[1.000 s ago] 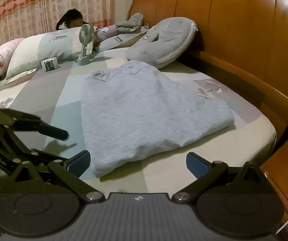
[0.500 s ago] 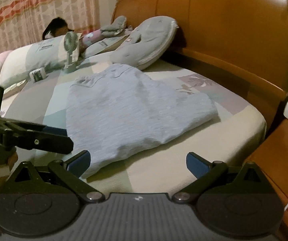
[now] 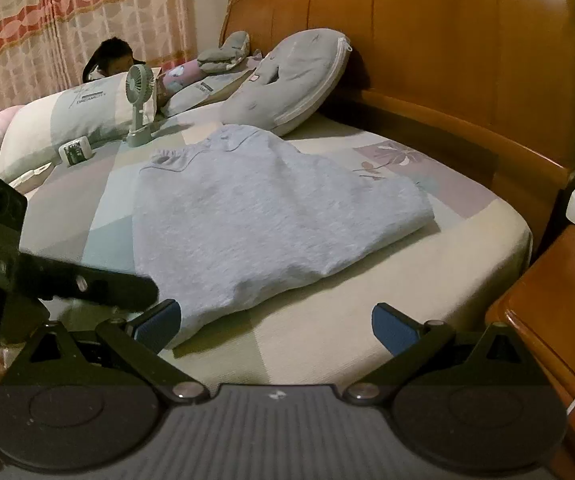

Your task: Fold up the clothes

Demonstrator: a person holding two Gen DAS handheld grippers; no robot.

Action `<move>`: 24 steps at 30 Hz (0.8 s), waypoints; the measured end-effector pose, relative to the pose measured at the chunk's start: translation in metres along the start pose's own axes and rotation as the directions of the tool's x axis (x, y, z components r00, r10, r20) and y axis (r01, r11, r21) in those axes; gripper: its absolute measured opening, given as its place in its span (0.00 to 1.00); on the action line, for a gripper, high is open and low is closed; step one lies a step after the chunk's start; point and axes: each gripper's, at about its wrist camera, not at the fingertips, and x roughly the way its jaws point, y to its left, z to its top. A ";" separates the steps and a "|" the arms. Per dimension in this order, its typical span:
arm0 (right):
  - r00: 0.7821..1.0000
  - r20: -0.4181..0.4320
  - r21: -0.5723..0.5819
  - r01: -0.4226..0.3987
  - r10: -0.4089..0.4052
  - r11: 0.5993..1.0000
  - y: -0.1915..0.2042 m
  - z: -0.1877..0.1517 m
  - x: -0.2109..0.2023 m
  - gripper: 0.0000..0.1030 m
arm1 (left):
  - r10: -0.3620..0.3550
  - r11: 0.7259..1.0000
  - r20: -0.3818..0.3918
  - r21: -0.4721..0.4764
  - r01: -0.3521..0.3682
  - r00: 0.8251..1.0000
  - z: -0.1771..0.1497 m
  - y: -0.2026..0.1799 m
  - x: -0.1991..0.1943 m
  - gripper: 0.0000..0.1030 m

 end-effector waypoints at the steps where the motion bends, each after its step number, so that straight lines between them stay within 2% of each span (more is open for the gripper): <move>1: 1.000 -0.002 -0.001 0.001 -0.001 1.000 0.000 -0.001 0.000 1.00 | -0.014 1.000 0.006 0.008 0.014 1.000 -0.001 -0.002 -0.001 0.97; 5: 1.000 -0.008 -0.007 0.014 -0.014 1.000 -0.001 -0.001 0.001 1.00 | -0.038 0.999 -0.063 0.009 0.039 0.997 -0.004 -0.003 0.007 0.98; 9: 1.000 -0.005 -0.006 0.013 -0.013 1.000 -0.003 -0.003 -0.002 1.00 | -0.040 0.999 -0.047 -0.016 0.039 0.998 -0.005 -0.002 0.008 0.98; 12: 1.000 -0.006 -0.016 0.013 -0.013 1.000 -0.005 -0.004 -0.003 1.00 | -0.081 0.997 -0.034 -0.009 0.080 0.996 -0.002 -0.011 0.001 0.97; 16: 1.000 -0.006 -0.036 0.008 -0.008 0.999 -0.004 -0.003 -0.003 1.00 | -0.146 0.988 -0.086 0.032 0.149 0.986 0.004 -0.021 -0.017 0.98; 20: 1.000 0.016 -0.080 -0.006 0.007 0.997 0.004 0.009 0.006 1.00 | -0.034 0.993 -0.095 0.110 0.045 0.995 -0.002 -0.028 -0.045 0.98; 21: 1.000 0.021 -0.097 -0.006 0.008 0.995 0.008 0.012 0.010 1.00 | 0.033 0.990 -0.088 0.143 -0.020 0.996 -0.006 -0.030 -0.052 0.98; 22: 1.000 0.026 -0.123 -0.002 0.005 0.992 0.014 0.015 0.016 1.00 | 0.115 0.979 -0.076 0.180 -0.100 0.990 -0.010 -0.032 -0.057 0.98; 24: 0.999 0.042 -0.161 0.005 0.001 0.987 0.024 0.023 0.030 1.00 | 0.267 0.940 -0.049 0.233 -0.249 0.963 -0.018 -0.034 -0.065 0.98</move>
